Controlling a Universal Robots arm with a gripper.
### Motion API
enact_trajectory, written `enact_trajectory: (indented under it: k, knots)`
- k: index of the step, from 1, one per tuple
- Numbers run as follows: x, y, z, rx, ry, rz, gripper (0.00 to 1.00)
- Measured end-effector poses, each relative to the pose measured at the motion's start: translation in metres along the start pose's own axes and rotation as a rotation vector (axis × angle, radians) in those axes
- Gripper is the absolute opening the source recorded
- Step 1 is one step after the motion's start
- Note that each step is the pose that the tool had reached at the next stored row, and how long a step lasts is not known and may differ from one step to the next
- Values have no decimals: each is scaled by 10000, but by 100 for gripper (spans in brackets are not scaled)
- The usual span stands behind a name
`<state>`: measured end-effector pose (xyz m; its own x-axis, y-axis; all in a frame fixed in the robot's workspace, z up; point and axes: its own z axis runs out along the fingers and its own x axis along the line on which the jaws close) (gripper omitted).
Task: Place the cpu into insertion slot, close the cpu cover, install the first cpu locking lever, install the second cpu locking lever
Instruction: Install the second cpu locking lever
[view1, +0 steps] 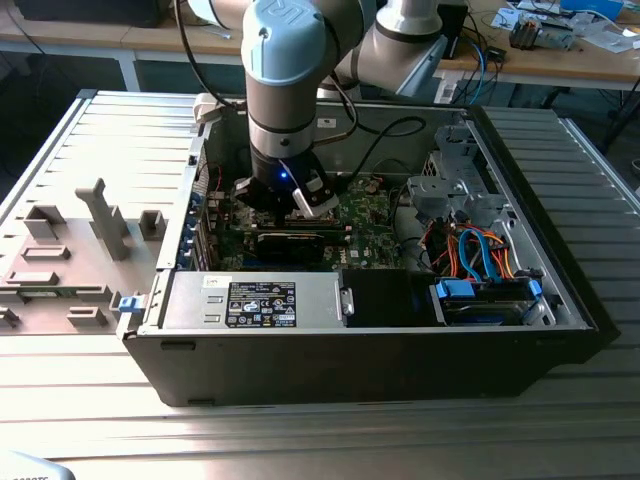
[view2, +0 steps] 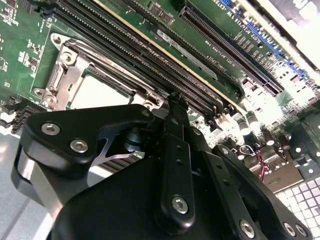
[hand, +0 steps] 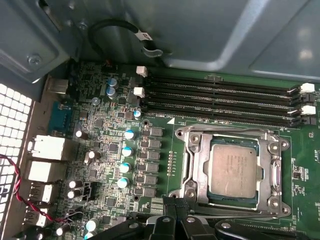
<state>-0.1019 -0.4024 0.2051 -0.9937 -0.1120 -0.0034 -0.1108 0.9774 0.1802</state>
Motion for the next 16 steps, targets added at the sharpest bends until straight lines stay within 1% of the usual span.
enact_trajectory:
  k: [4,5,6,10,14,16]
  knots:
    - [0,2,4,-84,3,-64,11]
    - [-1,3,5,-140,6,-114,11]
    - [-1,5,8,-176,6,-145,11]
    - [-1,6,19,-218,18,-223,11]
    - [-1,4,42,-296,30,-348,11]
    - [-2,3,50,-311,35,-391,11]
